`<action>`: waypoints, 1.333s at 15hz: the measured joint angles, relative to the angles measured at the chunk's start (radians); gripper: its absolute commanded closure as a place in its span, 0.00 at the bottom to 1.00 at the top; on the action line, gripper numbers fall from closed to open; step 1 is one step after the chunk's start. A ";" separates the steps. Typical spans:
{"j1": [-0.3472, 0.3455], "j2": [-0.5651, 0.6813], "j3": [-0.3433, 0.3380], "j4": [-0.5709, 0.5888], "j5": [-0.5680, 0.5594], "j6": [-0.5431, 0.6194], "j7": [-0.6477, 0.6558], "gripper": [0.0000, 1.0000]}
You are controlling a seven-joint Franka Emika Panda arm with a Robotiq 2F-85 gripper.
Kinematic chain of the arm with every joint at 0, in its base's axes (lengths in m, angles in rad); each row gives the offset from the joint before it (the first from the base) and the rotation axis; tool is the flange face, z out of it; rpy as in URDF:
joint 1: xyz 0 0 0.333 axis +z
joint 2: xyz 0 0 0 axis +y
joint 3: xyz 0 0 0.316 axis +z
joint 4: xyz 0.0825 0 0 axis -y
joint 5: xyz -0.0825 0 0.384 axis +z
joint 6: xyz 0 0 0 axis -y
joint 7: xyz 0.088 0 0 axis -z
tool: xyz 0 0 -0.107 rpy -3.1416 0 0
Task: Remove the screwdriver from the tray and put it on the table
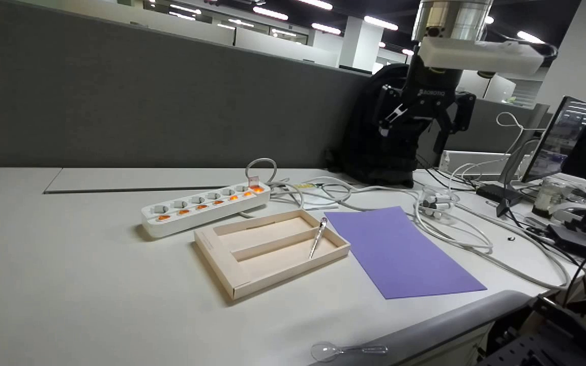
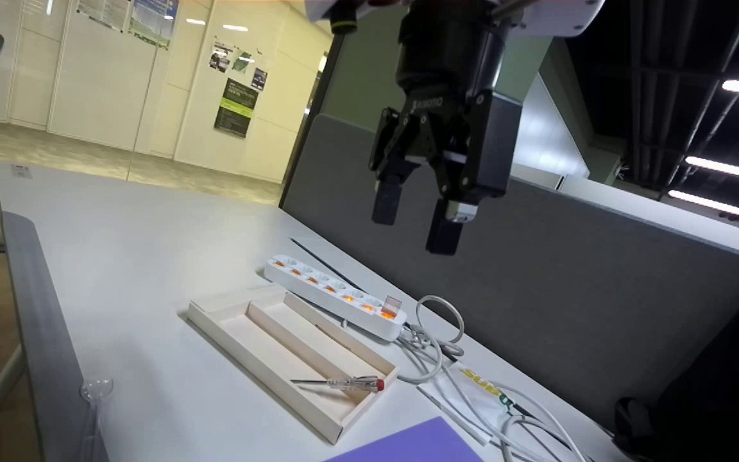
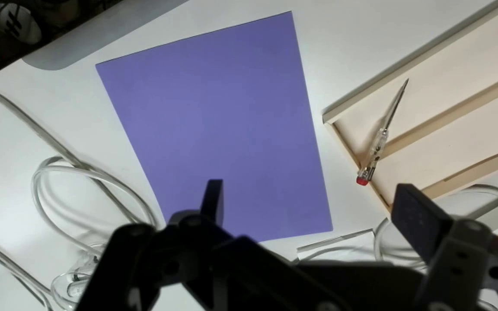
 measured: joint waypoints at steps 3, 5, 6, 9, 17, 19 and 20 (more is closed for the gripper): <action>0.003 0.102 0.012 0.041 -0.031 0.053 0.042 0.00; 0.008 0.175 0.019 0.071 -0.055 0.086 0.077 0.00; 0.014 0.214 0.020 0.087 -0.069 0.100 0.096 0.00; 0.043 0.326 0.017 0.137 -0.105 0.131 0.149 0.00; 0.069 0.405 -0.005 0.180 -0.129 0.145 0.191 0.00; 0.078 0.405 -0.014 0.180 -0.129 0.145 0.189 0.00; 0.093 0.406 -0.029 0.179 -0.128 0.144 0.188 0.00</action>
